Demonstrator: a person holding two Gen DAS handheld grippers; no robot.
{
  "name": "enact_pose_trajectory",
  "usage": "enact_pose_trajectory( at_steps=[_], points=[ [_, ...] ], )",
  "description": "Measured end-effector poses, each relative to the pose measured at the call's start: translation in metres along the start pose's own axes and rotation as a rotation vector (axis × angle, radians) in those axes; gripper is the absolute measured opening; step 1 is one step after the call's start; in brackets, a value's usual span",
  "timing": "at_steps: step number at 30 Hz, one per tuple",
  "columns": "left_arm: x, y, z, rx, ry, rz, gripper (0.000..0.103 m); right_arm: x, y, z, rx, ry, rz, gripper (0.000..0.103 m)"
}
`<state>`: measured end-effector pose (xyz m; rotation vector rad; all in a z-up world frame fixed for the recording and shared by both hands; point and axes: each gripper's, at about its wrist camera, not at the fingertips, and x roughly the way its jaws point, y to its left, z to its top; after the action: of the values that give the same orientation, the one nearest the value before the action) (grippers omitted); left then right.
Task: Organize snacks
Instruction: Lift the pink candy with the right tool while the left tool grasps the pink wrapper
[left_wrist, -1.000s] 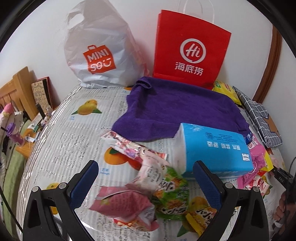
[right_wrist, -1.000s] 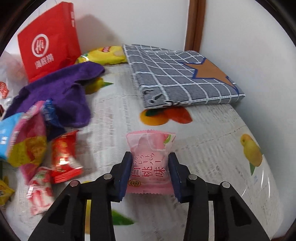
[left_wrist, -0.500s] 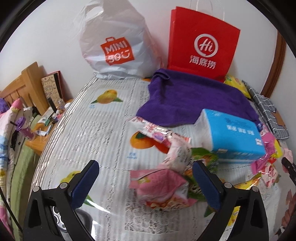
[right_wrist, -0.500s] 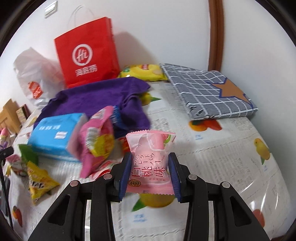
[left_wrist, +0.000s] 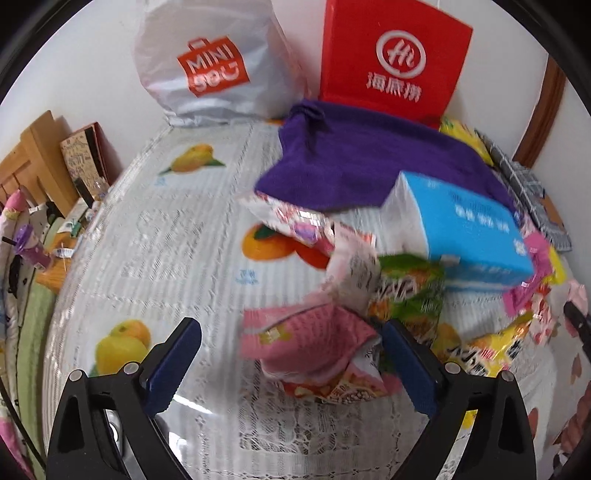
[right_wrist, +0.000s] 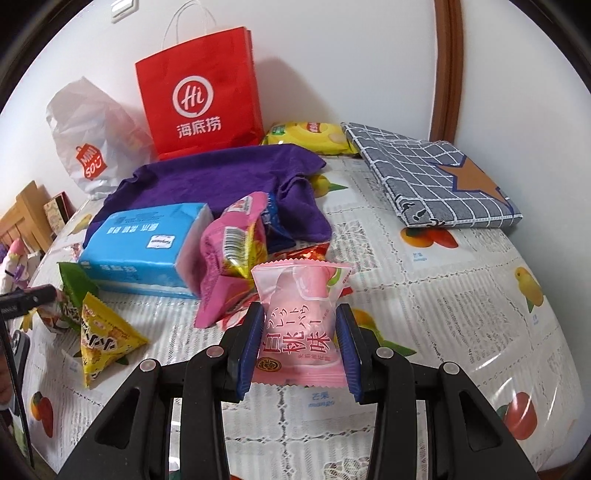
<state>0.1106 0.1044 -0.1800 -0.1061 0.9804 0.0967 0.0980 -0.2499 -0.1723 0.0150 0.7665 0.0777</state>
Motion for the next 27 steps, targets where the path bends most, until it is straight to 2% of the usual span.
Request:
enact_pose_trajectory(
  at_steps=[3, 5, 6, 7, 9, 18, 22, 27],
  points=[
    [0.006, -0.001, -0.005, -0.007, 0.017, -0.029, 0.097, -0.004, 0.007, -0.002, -0.009, 0.007, -0.007, 0.040],
    [0.008, 0.001, -0.007, -0.016, 0.027, -0.053, 0.085, -0.007, 0.012, -0.005, -0.011, 0.013, -0.010, 0.040],
    [0.010, 0.002, -0.008, -0.017, 0.042, -0.089, 0.068, -0.009, 0.015, -0.007, -0.012, 0.017, -0.012, 0.040],
    [0.011, 0.003, -0.009, -0.020, 0.059, -0.118, 0.061, -0.011, 0.018, -0.008, -0.013, 0.021, -0.015, 0.040],
    [0.008, 0.006, -0.011, -0.028, 0.056, -0.150, 0.058, -0.015, 0.024, -0.011, -0.014, 0.026, -0.017, 0.040],
    [-0.024, 0.013, -0.009, 0.030, 0.014, -0.153, 0.057, -0.013, 0.056, -0.027, -0.010, 0.078, 0.019, 0.040],
    [-0.036, 0.013, -0.004, 0.064, -0.009, -0.185, 0.057, -0.016, 0.064, -0.029, 0.038, 0.084, 0.050, 0.040],
    [-0.051, 0.004, 0.007, 0.117, -0.040, -0.225, 0.057, -0.030, 0.072, -0.025, 0.052, 0.071, 0.032, 0.040]
  ],
)
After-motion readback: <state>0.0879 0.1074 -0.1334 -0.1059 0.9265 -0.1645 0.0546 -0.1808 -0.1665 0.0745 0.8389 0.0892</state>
